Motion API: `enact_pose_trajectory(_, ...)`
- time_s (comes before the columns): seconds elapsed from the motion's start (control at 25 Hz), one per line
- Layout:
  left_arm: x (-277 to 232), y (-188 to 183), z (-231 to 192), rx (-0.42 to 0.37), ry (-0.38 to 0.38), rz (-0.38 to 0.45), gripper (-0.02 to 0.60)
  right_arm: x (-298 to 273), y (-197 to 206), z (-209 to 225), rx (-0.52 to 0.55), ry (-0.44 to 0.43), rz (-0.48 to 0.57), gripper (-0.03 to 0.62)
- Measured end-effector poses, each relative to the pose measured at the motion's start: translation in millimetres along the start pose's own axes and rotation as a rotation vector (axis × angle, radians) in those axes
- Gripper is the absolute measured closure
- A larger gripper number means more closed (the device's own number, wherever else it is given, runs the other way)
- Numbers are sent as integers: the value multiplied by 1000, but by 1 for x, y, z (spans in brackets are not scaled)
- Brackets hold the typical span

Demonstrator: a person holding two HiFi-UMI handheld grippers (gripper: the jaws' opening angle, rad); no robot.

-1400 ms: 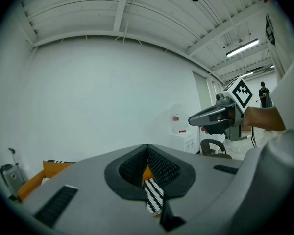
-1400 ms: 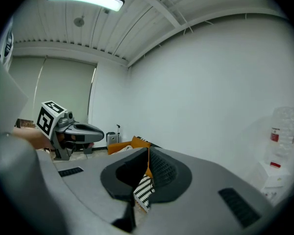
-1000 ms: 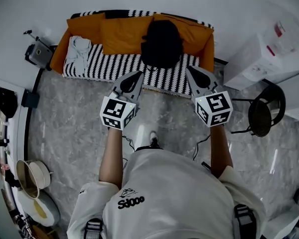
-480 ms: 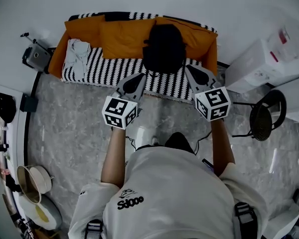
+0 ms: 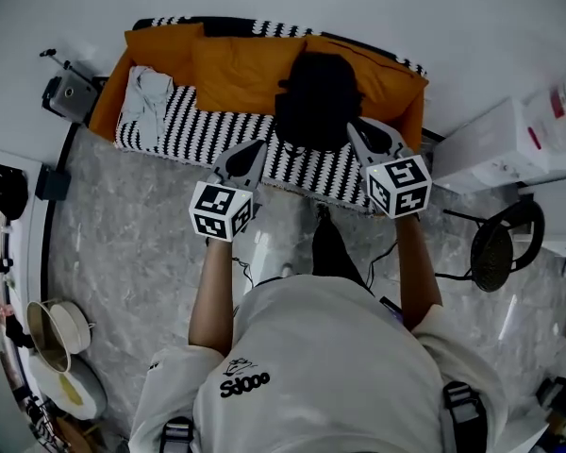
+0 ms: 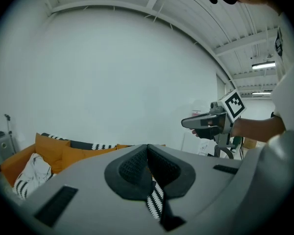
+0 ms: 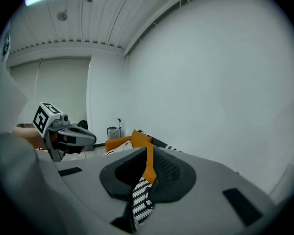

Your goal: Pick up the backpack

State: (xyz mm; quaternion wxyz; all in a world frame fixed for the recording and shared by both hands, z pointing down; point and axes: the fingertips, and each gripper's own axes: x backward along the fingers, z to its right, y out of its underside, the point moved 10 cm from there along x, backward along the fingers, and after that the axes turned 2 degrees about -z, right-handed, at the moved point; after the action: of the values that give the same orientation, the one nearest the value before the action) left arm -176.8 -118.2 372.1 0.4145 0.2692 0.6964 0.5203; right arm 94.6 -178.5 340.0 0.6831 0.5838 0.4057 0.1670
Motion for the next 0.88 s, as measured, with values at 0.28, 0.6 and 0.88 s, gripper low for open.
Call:
enact_pose_trajectory(0.28, -87, -15, -33, 24, -48, -63, 560, -88, 1, 94, -37, -58, -65, 557)
enact_pose_trajectory(0.6, -178, -13, -66, 48, -73, -146, 560, -182, 31, 180, -80, -110, -156, 461)
enact_pose_trajectory(0.88, -232, -2, -97, 81, -125, -193, 560, -247, 66, 234, -158, -167, -206, 418)
